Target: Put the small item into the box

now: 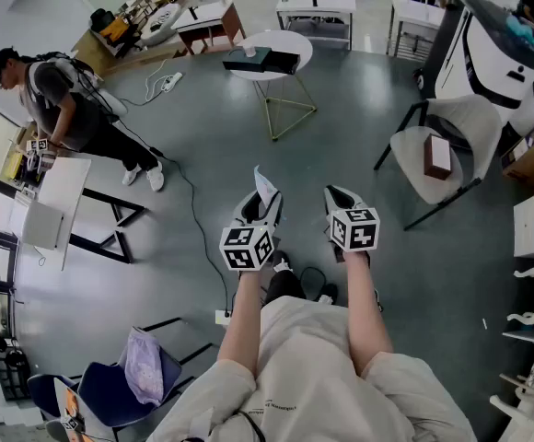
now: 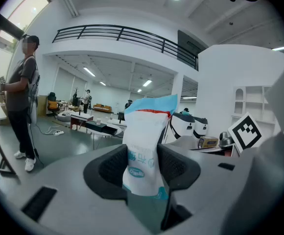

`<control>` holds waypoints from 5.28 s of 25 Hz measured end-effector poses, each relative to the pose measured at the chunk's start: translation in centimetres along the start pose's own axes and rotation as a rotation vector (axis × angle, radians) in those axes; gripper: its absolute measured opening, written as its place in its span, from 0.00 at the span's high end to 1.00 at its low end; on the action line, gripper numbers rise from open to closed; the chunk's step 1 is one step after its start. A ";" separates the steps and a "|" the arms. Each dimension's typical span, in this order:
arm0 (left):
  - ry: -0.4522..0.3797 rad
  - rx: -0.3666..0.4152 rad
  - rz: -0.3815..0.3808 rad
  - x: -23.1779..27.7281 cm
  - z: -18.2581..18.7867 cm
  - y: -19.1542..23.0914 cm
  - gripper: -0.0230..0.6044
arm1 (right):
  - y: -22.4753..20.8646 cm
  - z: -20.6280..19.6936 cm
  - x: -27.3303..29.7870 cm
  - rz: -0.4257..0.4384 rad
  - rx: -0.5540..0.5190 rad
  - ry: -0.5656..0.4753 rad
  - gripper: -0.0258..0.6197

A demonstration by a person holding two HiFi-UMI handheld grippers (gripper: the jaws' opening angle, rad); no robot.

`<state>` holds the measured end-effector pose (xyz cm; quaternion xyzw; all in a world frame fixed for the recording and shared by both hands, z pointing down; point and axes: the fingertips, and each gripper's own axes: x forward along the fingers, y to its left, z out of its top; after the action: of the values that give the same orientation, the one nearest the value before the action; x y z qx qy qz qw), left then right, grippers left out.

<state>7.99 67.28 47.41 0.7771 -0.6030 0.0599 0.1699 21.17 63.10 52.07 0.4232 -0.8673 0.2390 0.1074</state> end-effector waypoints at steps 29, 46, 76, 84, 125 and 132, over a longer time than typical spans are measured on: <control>0.023 -0.025 -0.026 3.9 1.2 4.5 0.65 | -1.3 2.1 6.1 0.089 0.238 -0.033 0.91; 0.008 -0.197 -0.112 13.5 6.6 18.7 0.65 | -0.5 4.5 18.0 0.014 0.385 0.043 0.91; 0.144 -0.118 -0.281 23.9 8.5 37.0 0.65 | 4.9 5.7 34.1 -0.194 0.443 0.059 0.91; 0.125 -0.108 -0.258 27.9 10.8 39.8 0.65 | 3.3 8.5 39.4 -0.161 0.402 0.084 0.91; 0.156 0.076 -0.281 62.1 25.3 38.5 0.65 | -20.7 32.1 61.3 -0.101 0.273 0.065 0.91; 0.207 0.061 -0.254 64.1 23.6 38.9 0.65 | -22.5 31.1 62.6 -0.086 0.300 0.102 0.90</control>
<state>-14.87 -7.82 51.90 0.8414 -0.4772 0.1361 0.2139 0.58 -7.26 56.89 0.4583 -0.7966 0.3821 0.0970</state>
